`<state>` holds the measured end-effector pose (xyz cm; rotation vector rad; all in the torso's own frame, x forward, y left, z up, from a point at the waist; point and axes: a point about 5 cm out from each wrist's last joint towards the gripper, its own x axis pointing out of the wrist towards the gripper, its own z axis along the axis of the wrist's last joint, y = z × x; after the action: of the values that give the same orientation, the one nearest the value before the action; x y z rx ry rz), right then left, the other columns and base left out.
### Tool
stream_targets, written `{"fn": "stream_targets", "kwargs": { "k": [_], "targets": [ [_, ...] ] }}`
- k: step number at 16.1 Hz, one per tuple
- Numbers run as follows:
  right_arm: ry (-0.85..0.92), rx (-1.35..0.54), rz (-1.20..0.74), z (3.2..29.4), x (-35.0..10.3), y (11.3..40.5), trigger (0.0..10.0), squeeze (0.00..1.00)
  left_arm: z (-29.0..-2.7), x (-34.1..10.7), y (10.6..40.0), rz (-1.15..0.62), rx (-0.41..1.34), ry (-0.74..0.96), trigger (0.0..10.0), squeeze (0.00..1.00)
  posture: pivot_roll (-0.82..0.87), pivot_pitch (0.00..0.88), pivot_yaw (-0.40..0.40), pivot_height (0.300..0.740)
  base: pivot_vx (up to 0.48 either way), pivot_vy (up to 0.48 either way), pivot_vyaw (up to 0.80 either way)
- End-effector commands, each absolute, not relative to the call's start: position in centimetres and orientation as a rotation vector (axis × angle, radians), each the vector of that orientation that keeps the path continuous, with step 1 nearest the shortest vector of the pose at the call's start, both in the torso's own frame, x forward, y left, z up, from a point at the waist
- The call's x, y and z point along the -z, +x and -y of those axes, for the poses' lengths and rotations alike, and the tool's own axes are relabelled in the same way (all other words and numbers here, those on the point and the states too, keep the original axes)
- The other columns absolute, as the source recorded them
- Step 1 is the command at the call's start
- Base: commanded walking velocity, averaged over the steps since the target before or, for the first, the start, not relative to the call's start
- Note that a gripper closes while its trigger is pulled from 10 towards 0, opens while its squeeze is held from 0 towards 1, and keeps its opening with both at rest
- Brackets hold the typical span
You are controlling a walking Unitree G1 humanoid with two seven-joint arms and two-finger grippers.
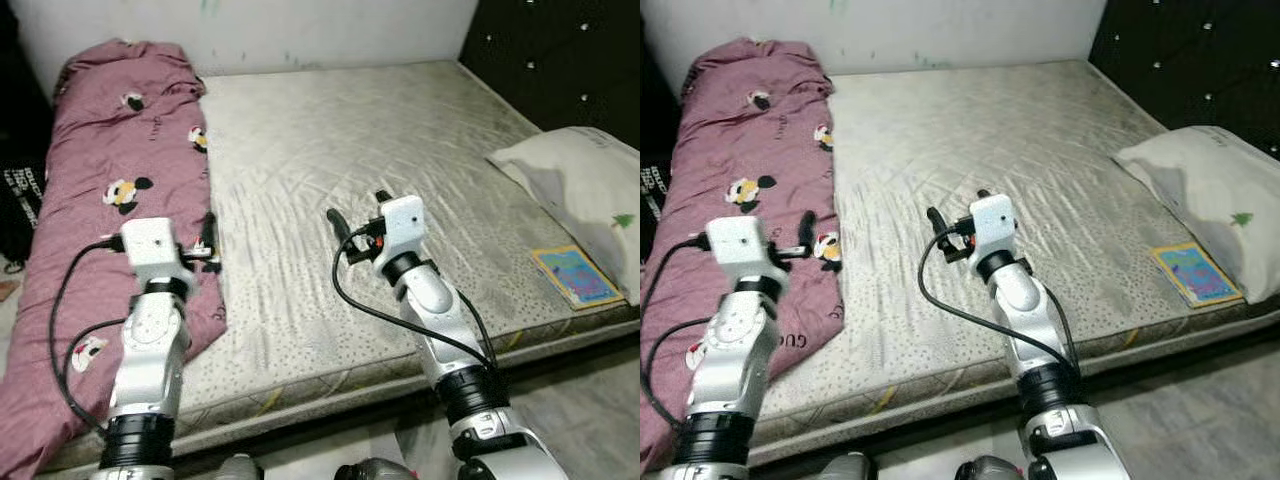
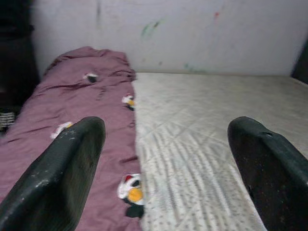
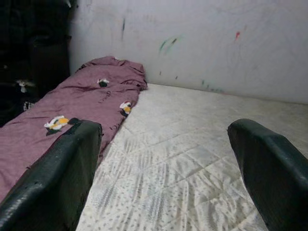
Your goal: Clean up the room
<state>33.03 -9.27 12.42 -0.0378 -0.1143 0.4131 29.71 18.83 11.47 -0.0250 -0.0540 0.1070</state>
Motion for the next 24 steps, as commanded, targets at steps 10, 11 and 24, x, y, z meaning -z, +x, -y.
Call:
{"fn": "stream_targets", "kwargs": {
  "k": [10, 11, 24],
  "targets": [
    [-0.038, -0.417, 0.143, 8.76, -13.05, 33.26, 10.0, 0.00, -18.68, -11.49, 29.75, 0.044, -0.117, -0.005, 10.0, 0.00, -0.03, 0.000, -0.037, 0.740, 0.000, 0.000, 0.80],
    [-0.036, -0.414, 0.141, 8.76, -13.00, 33.24, 10.0, 0.00, -18.69, -11.49, 29.75, 0.044, -0.120, -0.005, 10.0, 0.00, -0.03, 0.000, -0.036, 0.740, 0.000, 0.000, 0.80],
    [-0.034, -0.380, 0.135, 9.04, -13.01, 33.60, 10.0, 0.00, -18.77, -11.45, 29.96, 0.042, -0.124, -0.014, 10.0, 0.00, -0.03, 0.003, -0.033, 0.740, 0.000, 0.000, 0.67]
  ]
}}
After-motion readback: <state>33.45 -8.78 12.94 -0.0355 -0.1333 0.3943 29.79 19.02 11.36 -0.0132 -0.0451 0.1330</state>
